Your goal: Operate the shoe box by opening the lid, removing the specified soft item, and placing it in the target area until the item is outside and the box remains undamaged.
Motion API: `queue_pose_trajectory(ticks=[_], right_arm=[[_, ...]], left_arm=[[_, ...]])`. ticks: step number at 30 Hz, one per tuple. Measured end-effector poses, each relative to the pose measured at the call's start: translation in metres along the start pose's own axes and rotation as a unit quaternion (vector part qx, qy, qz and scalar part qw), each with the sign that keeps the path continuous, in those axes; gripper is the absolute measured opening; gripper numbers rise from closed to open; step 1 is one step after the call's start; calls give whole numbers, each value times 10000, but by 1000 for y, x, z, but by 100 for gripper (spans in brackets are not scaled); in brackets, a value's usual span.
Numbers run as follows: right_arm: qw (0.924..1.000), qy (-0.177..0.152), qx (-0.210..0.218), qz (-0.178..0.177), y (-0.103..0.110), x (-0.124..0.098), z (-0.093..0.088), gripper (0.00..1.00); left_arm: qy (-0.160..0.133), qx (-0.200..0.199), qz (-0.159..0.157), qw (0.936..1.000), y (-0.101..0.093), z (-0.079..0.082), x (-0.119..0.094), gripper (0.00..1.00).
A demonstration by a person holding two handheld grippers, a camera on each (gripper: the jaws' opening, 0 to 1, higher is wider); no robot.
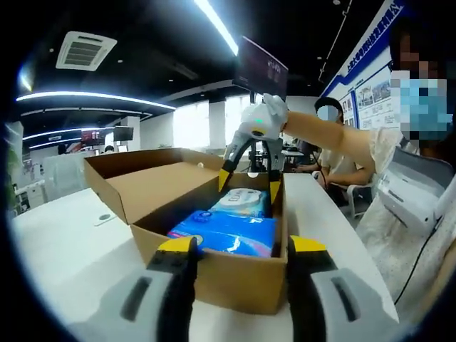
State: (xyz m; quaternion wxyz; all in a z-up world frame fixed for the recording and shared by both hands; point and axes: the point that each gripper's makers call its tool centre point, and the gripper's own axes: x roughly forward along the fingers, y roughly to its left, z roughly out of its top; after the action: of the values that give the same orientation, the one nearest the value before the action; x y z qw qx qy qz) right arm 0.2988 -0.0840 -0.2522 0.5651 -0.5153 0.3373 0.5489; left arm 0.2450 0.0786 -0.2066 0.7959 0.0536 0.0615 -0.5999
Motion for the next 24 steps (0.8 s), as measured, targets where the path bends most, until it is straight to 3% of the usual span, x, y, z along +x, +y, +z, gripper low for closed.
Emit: queue_pose_trajectory(ticks=[10, 16, 24], right_arm=[[9977, 407, 335, 426, -1, 22, -15, 72], [9953, 644, 176, 703, 4, 30, -15, 72], [9906, 806, 323, 1054, 10, 46, -15, 77]], left_arm=[[13, -5, 9, 10000, -1, -1, 2, 51], [37, 12, 27, 10000, -1, -1, 3, 52], [54, 32, 43, 10000, -1, -1, 3, 52]])
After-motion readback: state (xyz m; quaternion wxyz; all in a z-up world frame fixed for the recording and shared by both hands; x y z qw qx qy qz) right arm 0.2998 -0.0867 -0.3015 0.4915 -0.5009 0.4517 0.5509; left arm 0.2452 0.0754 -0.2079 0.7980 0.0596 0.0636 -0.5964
